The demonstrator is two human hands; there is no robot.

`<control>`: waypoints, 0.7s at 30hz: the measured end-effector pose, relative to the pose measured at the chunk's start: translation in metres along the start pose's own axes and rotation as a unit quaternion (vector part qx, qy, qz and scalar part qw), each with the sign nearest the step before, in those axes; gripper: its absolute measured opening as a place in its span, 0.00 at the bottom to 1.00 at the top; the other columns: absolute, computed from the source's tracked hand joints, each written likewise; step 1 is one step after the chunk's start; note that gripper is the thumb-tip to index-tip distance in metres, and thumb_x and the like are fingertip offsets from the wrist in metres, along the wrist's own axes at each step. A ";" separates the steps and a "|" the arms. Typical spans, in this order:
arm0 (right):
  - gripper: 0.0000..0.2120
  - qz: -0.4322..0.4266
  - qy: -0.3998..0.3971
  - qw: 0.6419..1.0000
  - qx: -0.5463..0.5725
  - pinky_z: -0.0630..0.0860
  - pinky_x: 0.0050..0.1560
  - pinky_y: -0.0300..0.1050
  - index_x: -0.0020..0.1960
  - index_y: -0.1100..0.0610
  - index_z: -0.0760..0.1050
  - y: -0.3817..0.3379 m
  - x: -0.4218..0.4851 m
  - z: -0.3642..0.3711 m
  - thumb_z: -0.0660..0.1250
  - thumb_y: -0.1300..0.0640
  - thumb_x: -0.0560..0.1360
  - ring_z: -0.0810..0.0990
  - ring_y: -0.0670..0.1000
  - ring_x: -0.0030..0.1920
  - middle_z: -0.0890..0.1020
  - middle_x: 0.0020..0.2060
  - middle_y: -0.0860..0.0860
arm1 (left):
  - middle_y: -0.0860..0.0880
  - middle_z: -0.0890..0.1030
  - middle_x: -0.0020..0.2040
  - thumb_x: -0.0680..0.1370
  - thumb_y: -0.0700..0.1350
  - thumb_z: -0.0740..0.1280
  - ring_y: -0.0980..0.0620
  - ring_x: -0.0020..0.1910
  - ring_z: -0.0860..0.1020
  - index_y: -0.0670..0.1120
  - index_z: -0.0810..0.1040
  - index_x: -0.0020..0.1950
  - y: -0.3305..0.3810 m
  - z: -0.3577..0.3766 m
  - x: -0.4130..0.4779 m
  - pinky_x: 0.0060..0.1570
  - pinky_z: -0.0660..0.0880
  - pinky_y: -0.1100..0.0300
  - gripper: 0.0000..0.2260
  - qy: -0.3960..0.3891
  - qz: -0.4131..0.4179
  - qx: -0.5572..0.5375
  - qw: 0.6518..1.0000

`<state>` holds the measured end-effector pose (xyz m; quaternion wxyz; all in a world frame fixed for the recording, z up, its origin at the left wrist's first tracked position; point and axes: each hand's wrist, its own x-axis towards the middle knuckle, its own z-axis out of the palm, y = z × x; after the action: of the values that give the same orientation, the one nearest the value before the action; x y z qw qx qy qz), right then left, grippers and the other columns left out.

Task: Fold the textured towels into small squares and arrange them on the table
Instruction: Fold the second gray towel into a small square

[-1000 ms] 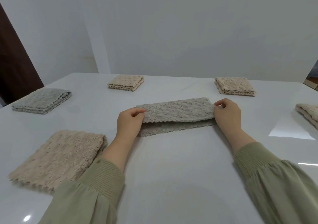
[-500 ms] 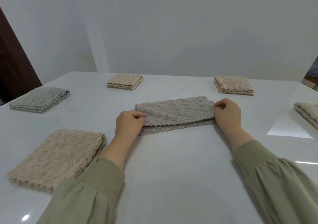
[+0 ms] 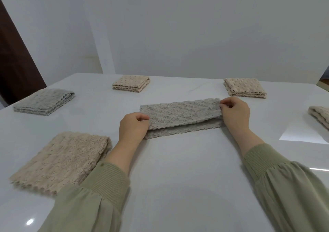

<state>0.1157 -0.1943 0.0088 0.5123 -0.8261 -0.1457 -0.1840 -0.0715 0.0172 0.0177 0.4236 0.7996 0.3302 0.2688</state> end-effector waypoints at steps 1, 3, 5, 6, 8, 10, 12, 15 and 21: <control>0.06 0.003 -0.006 1.000 -0.021 0.69 0.46 0.41 0.44 0.57 0.79 0.003 0.000 0.000 0.65 0.65 0.73 0.76 0.49 0.44 0.80 0.40 0.51 | 0.56 0.78 0.37 0.73 0.36 0.63 0.62 0.27 0.76 0.50 0.82 0.44 0.001 0.000 -0.001 0.30 0.70 0.70 0.11 -0.006 0.000 0.015 1.000; 0.08 0.013 -0.037 0.996 -0.084 0.73 0.49 0.46 0.44 0.55 0.79 0.009 0.001 0.001 0.64 0.65 0.72 0.78 0.52 0.46 0.82 0.42 0.52 | 0.56 0.78 0.35 0.72 0.38 0.64 0.59 0.29 0.76 0.50 0.82 0.44 0.001 0.001 -0.002 0.35 0.73 0.63 0.10 -0.015 0.001 0.042 0.999; 0.08 0.019 -0.054 0.991 -0.119 0.74 0.52 0.49 0.42 0.53 0.79 0.012 0.001 0.000 0.64 0.64 0.71 0.78 0.54 0.47 0.82 0.43 0.52 | 0.54 0.78 0.35 0.72 0.39 0.63 0.53 0.34 0.77 0.52 0.82 0.43 0.003 0.002 -0.004 0.39 0.75 0.59 0.10 -0.020 0.004 0.069 0.997; 0.09 0.019 -0.048 0.990 -0.128 0.74 0.52 0.49 0.42 0.52 0.78 0.013 0.001 -0.001 0.64 0.64 0.71 0.78 0.55 0.47 0.82 0.43 0.52 | 0.54 0.79 0.35 0.72 0.39 0.63 0.51 0.35 0.78 0.52 0.82 0.43 0.003 0.002 -0.005 0.39 0.75 0.59 0.10 -0.021 0.006 0.080 0.997; 0.09 0.022 -0.040 0.988 -0.149 0.73 0.53 0.51 0.41 0.51 0.77 0.013 0.000 -0.002 0.64 0.63 0.71 0.77 0.57 0.49 0.82 0.43 0.53 | 0.54 0.79 0.38 0.72 0.40 0.63 0.51 0.39 0.78 0.53 0.82 0.45 0.003 0.002 -0.005 0.40 0.73 0.60 0.10 -0.024 0.018 0.116 0.993; 0.08 0.029 -0.052 0.980 -0.189 0.72 0.54 0.53 0.42 0.51 0.77 0.015 -0.001 -0.001 0.63 0.62 0.72 0.76 0.59 0.51 0.82 0.44 0.54 | 0.54 0.78 0.42 0.73 0.40 0.64 0.52 0.43 0.75 0.53 0.81 0.47 0.004 0.002 -0.007 0.41 0.70 0.61 0.10 -0.028 0.032 0.169 0.985; 0.07 0.032 -0.063 0.972 -0.223 0.70 0.54 0.52 0.45 0.52 0.78 0.016 -0.001 -0.001 0.63 0.61 0.74 0.74 0.60 0.54 0.81 0.47 0.55 | 0.54 0.77 0.43 0.72 0.41 0.65 0.52 0.45 0.74 0.53 0.81 0.49 0.004 0.001 -0.007 0.42 0.69 0.61 0.10 -0.034 0.042 0.211 0.976; 0.08 -0.003 -0.046 0.959 -0.279 0.67 0.53 0.52 0.52 0.56 0.78 0.012 -0.003 -0.002 0.63 0.59 0.76 0.71 0.61 0.57 0.78 0.52 0.58 | 0.52 0.75 0.45 0.72 0.43 0.67 0.50 0.51 0.72 0.50 0.83 0.46 0.003 0.002 -0.006 0.46 0.70 0.58 0.06 -0.022 0.127 0.263 0.956; 0.03 -0.230 -0.095 0.957 -0.148 0.69 0.48 0.50 0.41 0.60 0.80 -0.014 -0.033 0.017 0.68 0.62 0.69 0.74 0.60 0.46 0.79 0.40 0.57 | 0.54 0.73 0.43 0.70 0.51 0.73 0.52 0.50 0.69 0.49 0.83 0.45 0.000 0.013 -0.008 0.50 0.65 0.61 0.08 -0.099 0.327 0.225 0.912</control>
<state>0.0824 -0.1749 -0.0019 0.3125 -0.8504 -0.3505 -0.2372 -0.0668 0.0047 0.0101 0.1515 0.9596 0.0581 0.2301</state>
